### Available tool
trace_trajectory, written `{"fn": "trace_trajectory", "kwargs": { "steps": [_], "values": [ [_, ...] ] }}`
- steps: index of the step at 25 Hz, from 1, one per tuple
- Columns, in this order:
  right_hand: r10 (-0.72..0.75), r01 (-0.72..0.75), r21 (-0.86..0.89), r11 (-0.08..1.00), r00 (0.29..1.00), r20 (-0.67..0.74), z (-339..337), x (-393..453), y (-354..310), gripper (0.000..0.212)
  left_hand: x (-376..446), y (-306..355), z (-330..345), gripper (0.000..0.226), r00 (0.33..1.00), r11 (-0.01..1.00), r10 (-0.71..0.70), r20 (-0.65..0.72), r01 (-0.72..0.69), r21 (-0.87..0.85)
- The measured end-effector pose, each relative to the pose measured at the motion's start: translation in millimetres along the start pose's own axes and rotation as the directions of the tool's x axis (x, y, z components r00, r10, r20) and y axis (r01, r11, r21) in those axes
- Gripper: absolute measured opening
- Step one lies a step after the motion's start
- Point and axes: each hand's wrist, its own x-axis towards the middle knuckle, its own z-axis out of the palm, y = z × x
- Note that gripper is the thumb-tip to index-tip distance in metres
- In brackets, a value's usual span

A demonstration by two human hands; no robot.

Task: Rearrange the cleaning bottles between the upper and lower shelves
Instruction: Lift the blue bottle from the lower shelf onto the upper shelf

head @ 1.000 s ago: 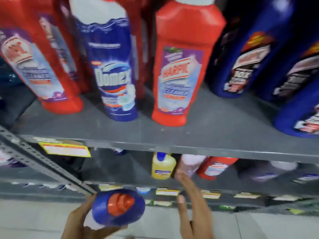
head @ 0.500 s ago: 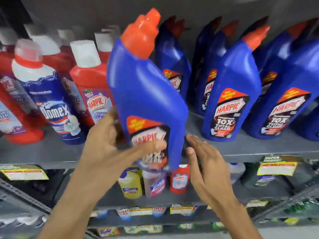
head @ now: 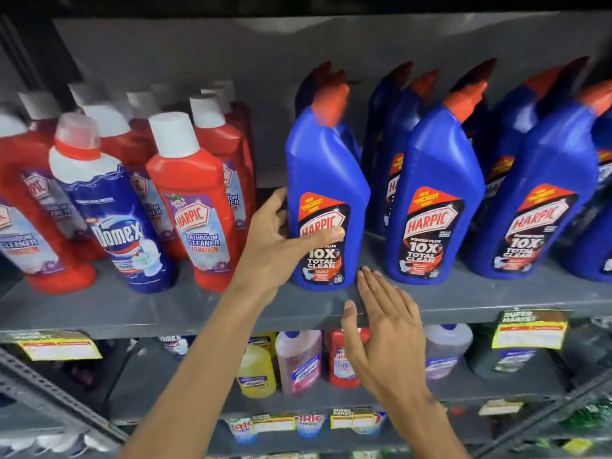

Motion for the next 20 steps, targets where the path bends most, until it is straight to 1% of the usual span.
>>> {"fn": "trace_trajectory", "kwargs": {
  "steps": [6,9,11,12,13,14,15,16,17,18,19,20],
  "values": [
    [0.032,-0.032,0.000,0.999,0.999,-0.027,6.5,0.3,-1.4,0.057,6.8,-3.5,-3.9,0.068,0.998,1.000,-0.026,0.064,0.025,0.009],
    [0.030,-0.029,0.020,0.999,0.999,-0.019,7.0,0.7,-1.9,0.058,1.9,2.6,-2.9,0.064,0.997,0.998,-0.056,0.048,0.054,0.044],
    [0.025,-0.024,0.048,0.999,0.999,-0.026,6.1,0.9,-3.8,0.058,0.4,8.2,-1.6,0.061,0.997,0.991,-0.074,0.021,0.071,0.113],
    [0.015,-0.012,0.074,0.997,0.999,-0.046,5.3,-0.6,-4.1,0.057,-6.6,11.4,-1.5,0.063,0.996,0.982,-0.093,0.012,0.090,0.167],
    [0.008,0.002,0.124,0.992,0.997,-0.078,4.5,-2.8,-5.2,0.056,-21.6,18.0,-3.2,0.071,0.995,0.966,-0.094,0.013,0.088,0.242],
    [0.017,0.007,0.203,0.979,0.993,-0.118,3.5,-6.9,-8.0,0.054,-38.1,24.6,-6.6,0.085,0.997,0.939,-0.073,0.005,0.067,0.338],
    [0.042,0.009,0.304,0.953,0.986,-0.160,1.9,-13.0,-12.6,0.051,-59.8,29.6,-15.3,0.099,0.998,0.906,-0.041,-0.042,0.055,0.421],
    [0.062,0.027,0.399,0.916,0.976,-0.210,1.6,-19.7,-22.7,0.047,-75.0,32.6,-29.7,0.100,0.993,0.879,0.010,-0.119,0.048,0.474],
    [0.061,0.068,0.462,0.884,0.964,-0.258,0.0,-26.0,-36.0,0.042,-83.7,30.4,-50.1,0.086,0.977,0.867,0.094,-0.189,0.013,0.498],
    [0.028,0.125,0.497,0.859,0.957,-0.289,-1.5,-30.9,-52.8,0.037,-83.8,23.0,-77.8,0.058,0.949,0.862,0.152,-0.275,0.008,0.506],
    [-0.038,0.193,0.525,0.829,0.956,-0.290,-1.1,-33.2,-72.2,0.034,-83.2,14.5,-113.7,0.031,0.926,0.888,0.127,-0.356,0.053,0.456],
    [-0.127,0.258,0.549,0.795,0.956,-0.266,0.7,-33.1,-92.7,0.032,-80.0,6.8,-148.6,0.020,0.896,0.910,0.031,-0.444,0.158,0.384]
  ]
}}
